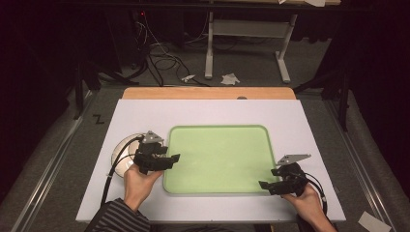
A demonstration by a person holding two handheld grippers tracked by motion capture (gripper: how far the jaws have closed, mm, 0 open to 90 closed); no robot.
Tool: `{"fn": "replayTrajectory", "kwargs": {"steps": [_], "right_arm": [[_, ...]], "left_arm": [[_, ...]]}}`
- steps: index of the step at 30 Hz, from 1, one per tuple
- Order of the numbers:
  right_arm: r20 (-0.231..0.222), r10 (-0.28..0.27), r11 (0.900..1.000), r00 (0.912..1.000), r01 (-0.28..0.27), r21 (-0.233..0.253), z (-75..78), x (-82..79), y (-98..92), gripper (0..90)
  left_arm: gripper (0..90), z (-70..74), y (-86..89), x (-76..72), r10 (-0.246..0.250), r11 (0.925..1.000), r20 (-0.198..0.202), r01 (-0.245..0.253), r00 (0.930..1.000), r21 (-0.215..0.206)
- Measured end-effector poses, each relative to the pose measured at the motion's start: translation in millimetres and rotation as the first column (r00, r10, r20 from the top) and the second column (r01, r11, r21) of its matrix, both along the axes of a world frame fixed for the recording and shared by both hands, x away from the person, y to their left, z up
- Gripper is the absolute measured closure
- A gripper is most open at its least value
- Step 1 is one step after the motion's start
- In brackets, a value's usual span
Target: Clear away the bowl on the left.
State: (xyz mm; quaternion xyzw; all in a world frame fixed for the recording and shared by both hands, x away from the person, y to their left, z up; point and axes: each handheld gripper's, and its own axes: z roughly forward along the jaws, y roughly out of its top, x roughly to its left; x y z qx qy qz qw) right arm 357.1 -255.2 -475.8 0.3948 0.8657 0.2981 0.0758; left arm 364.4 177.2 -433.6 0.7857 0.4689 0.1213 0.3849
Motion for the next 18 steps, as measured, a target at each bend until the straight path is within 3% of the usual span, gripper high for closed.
{"fn": "replayTrajectory", "kwargs": {"steps": [18], "right_arm": [[0.001, 0.0, 1.0, 1.0, 0.0, -0.002, 0.1, -0.2, 0.3, 29.6]], "left_arm": [[39.2, 3.4, 24.6, 6.7, 0.105, 0.9944, -0.011, -0.105, 0.9944, 0.012]]}}
